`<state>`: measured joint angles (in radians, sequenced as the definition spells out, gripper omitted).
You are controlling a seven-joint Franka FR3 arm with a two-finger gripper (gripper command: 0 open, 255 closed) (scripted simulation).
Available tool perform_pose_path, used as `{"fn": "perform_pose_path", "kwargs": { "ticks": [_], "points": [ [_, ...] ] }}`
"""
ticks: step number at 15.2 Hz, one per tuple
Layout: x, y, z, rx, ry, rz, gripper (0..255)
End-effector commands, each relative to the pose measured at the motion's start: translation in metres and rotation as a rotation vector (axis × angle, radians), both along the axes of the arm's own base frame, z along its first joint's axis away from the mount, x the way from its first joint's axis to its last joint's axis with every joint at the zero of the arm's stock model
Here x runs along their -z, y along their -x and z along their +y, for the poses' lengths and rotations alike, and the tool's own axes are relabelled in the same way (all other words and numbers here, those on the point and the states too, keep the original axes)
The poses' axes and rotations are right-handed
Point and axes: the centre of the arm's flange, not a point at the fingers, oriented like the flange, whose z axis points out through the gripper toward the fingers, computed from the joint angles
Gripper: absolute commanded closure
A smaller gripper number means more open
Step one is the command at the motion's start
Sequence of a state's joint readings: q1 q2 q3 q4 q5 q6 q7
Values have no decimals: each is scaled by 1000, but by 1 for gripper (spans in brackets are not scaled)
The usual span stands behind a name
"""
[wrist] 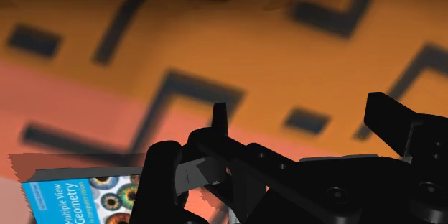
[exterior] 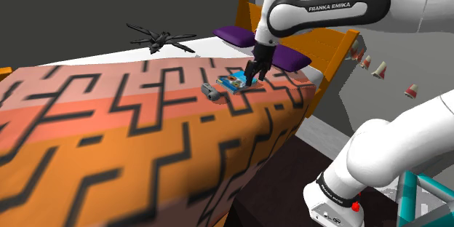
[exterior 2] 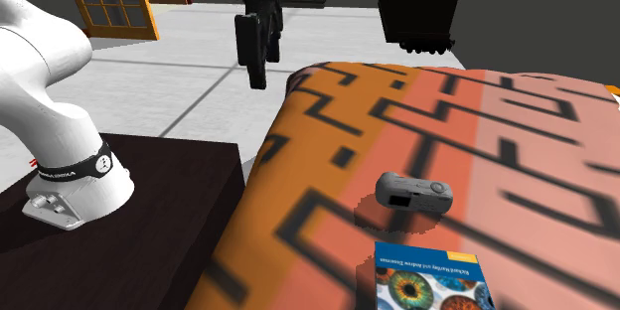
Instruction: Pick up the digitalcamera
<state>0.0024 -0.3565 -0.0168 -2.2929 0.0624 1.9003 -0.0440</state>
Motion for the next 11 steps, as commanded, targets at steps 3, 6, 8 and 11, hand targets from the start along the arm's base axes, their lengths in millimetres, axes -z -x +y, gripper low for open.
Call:
{"fn": "perform_pose_path", "kwargs": {
  "ticks": [3,6,8,11],
  "points": [
    [31,-43,-3,13,-1,-7,0],
    [54,-75,-5,23,-1,-11,0],
    [68,-97,-7,29,-1,-14,0],
    [90,-129,-9,39,-2,-19,0]
  ]
}}
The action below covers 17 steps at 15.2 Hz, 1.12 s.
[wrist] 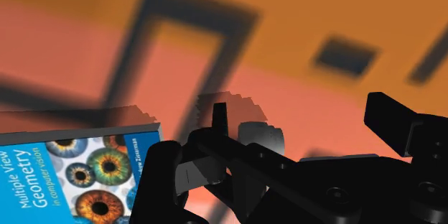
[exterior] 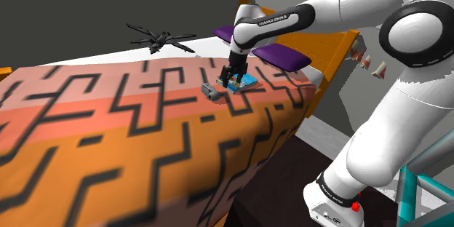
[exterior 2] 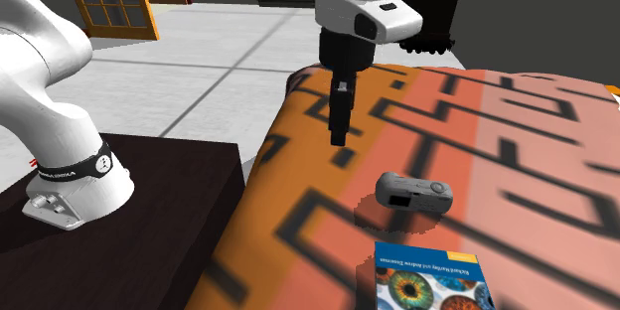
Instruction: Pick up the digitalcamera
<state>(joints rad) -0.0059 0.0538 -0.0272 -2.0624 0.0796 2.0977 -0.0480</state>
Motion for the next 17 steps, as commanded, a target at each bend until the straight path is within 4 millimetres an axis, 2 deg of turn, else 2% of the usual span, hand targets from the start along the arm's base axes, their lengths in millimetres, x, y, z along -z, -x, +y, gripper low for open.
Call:
{"fn": "perform_pose_path", "kwargs": {
  "ticks": [1,12,17],
  "points": [
    [16,-22,2,7,-1,-3,0],
    [95,-140,-11,42,-2,-18,0],
    [121,-140,-11,42,-2,-18,0]
  ]
}}
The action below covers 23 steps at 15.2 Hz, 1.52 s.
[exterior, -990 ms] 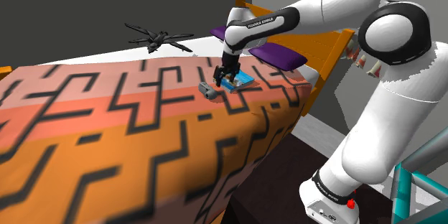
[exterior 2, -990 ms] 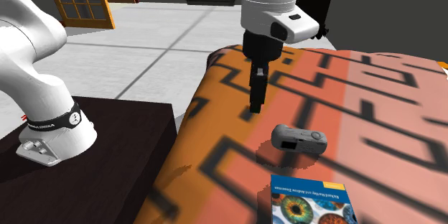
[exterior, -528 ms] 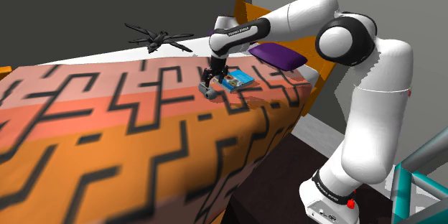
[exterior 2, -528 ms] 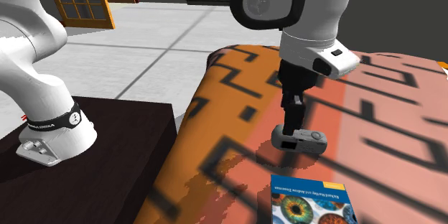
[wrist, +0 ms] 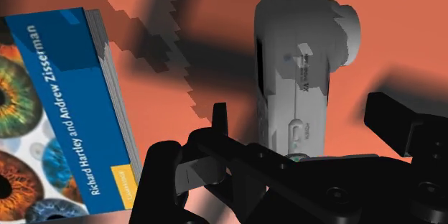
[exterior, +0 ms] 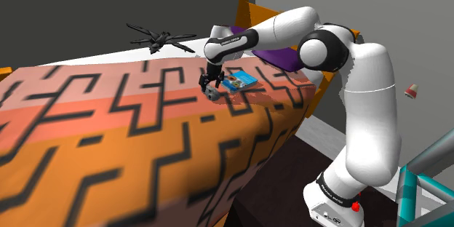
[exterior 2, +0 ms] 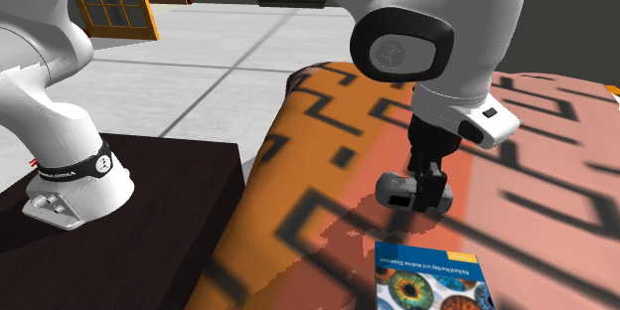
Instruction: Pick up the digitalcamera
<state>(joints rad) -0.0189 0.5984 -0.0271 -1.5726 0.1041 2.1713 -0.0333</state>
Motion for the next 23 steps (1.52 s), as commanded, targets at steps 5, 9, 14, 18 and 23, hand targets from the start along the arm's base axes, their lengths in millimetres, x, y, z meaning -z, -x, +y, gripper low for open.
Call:
{"fn": "perform_pose_path", "kwargs": {
  "ticks": [5,9,14,18,23],
  "points": [
    [20,1,0,0,0,-1,0],
    [20,1,0,0,0,-1,255],
    [19,1,0,0,0,-1,255],
    [4,1,0,0,0,-1,255],
    [-23,1,0,0,0,-1,255]
  ]
}}
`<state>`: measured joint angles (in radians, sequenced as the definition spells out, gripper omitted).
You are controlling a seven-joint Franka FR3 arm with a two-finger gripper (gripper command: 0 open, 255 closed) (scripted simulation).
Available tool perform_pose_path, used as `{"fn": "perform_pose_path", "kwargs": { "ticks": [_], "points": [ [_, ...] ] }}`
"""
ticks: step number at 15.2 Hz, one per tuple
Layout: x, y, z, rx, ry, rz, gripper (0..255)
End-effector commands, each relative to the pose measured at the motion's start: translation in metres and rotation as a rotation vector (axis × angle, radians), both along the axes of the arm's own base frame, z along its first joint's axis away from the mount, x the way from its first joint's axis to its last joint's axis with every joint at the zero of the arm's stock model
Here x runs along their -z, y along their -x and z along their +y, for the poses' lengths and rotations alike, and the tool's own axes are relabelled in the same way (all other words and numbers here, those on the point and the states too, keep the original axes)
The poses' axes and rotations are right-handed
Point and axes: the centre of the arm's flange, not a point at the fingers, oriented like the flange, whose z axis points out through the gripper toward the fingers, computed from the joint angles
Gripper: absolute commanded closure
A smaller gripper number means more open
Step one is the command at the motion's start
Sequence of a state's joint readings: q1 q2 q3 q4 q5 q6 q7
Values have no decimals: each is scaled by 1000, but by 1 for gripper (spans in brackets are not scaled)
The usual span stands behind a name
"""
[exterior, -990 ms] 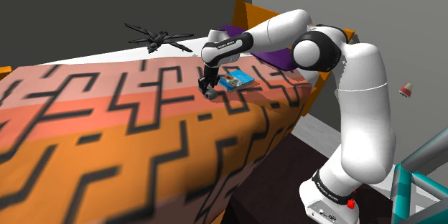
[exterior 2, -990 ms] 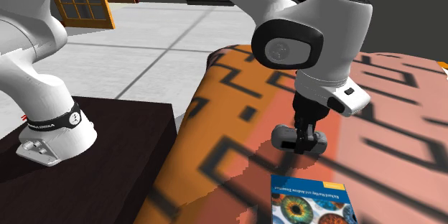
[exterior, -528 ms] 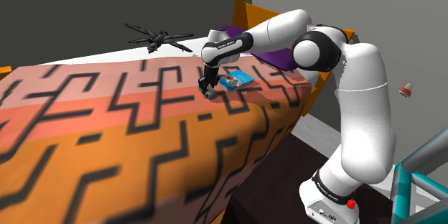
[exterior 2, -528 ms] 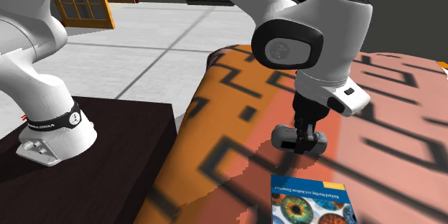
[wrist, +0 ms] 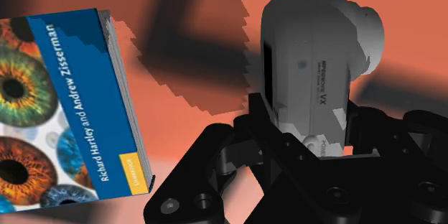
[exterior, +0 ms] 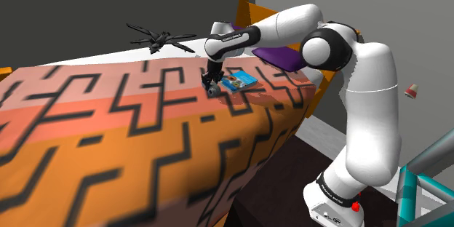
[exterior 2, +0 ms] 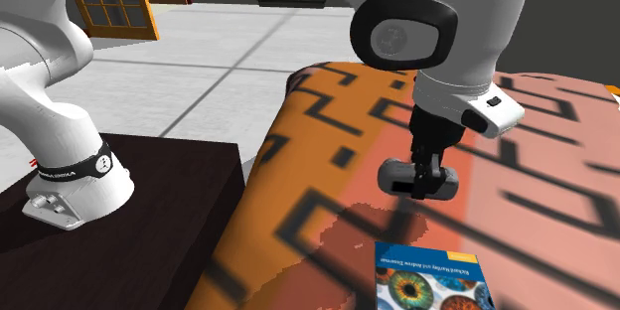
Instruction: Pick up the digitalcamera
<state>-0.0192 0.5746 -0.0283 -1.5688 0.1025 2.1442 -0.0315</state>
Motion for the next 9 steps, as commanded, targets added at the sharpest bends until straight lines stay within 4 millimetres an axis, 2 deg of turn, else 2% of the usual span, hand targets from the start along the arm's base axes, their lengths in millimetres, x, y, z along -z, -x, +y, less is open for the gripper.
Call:
{"fn": "perform_pose_path", "kwargs": {
  "ticks": [1,7,9],
  "points": [
    [-12,0,0,0,0,0,255],
    [-44,0,0,0,0,0,255],
    [-44,0,0,0,0,0,255]
  ]
}}
